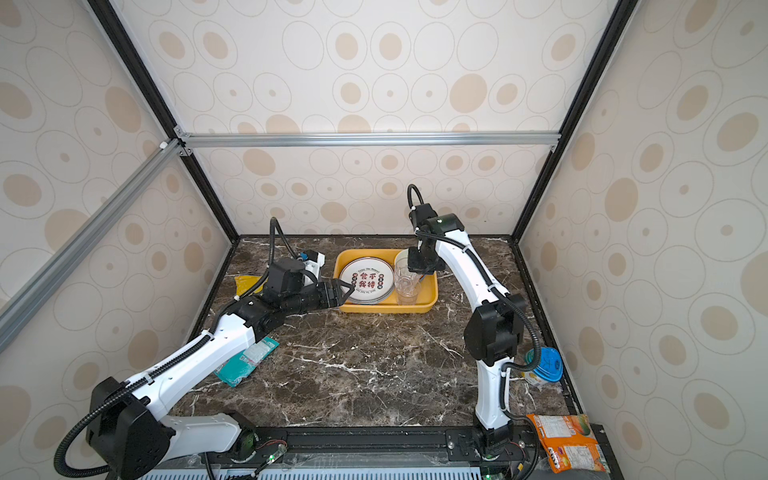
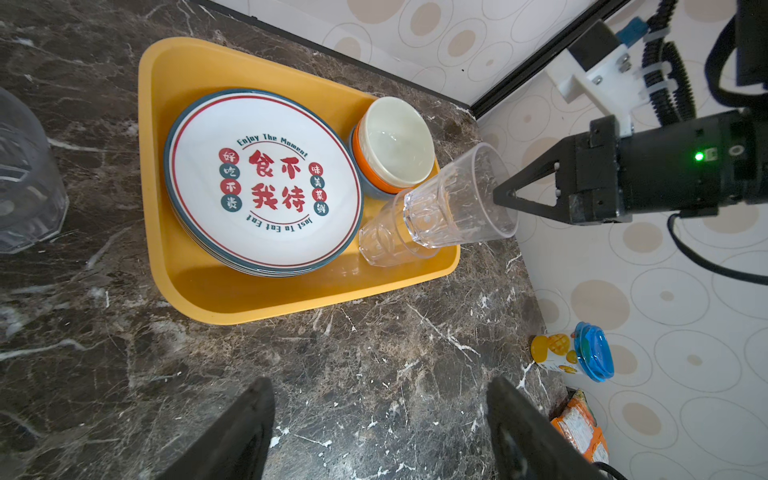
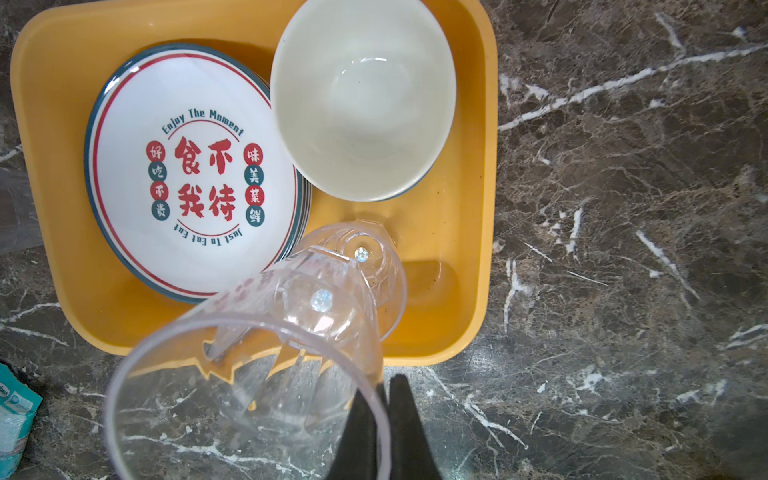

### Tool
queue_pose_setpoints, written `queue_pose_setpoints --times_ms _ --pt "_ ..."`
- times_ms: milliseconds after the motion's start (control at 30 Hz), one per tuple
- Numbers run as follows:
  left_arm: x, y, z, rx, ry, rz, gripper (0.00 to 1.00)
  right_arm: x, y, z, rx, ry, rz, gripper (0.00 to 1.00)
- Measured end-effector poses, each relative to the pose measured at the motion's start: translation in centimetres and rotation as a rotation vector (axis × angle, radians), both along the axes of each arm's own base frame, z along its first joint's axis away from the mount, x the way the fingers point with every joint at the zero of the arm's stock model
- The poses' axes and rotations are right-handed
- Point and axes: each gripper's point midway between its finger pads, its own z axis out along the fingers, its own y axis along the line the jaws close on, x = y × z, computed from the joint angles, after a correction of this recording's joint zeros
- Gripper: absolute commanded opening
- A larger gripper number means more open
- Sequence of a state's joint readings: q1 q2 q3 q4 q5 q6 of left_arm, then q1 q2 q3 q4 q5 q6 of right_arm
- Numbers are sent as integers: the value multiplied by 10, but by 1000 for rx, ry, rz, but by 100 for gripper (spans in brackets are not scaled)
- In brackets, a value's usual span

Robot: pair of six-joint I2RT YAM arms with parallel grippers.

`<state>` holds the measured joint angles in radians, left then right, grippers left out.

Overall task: Place the mixed dishes into the plastic bin
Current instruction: 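Carry the cup with the right gripper over the bin beside the first cup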

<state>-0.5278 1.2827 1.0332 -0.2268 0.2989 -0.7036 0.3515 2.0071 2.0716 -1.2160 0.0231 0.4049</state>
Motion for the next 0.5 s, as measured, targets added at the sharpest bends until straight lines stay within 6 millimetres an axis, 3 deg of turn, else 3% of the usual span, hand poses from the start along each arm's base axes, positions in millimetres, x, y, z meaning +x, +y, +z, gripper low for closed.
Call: queue_pose_setpoints --times_ms 500 --pt "0 2 -5 -3 13 5 79 0 -5 -17 -24 35 -7 0"
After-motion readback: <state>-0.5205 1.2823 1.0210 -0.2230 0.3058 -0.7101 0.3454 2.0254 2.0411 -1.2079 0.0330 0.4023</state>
